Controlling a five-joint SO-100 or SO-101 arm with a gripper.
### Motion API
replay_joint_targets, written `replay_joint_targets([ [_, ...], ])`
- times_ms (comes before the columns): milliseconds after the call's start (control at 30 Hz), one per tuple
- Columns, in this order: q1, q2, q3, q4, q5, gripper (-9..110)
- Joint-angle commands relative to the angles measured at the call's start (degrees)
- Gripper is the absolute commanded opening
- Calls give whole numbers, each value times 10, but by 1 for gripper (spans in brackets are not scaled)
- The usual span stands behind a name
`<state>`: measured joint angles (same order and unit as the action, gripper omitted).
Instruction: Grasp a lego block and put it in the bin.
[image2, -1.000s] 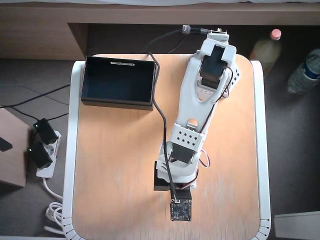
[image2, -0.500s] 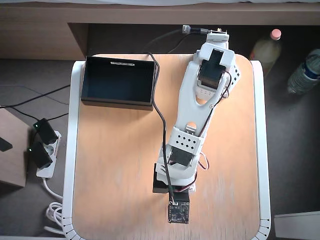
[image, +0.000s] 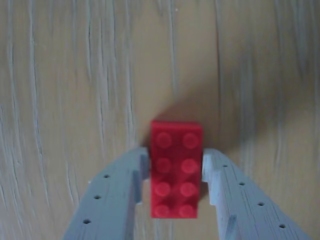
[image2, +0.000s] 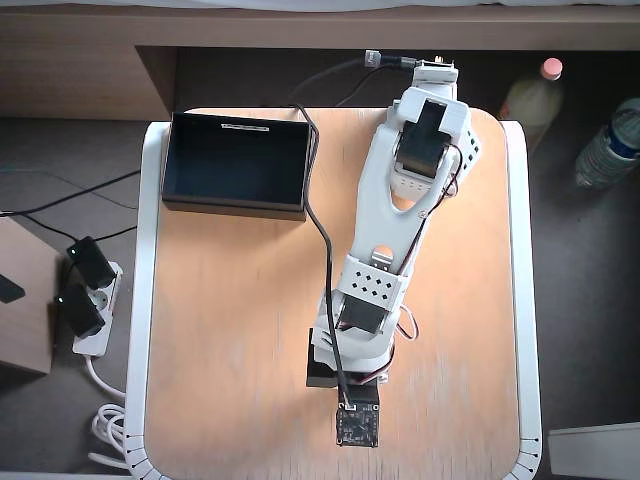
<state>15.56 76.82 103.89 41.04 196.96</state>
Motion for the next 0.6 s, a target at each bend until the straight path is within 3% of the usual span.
replay_joint_targets([
  [0, 13, 9, -64, -13, 6, 2],
  [567, 40, 171, -65, 96, -29, 0],
])
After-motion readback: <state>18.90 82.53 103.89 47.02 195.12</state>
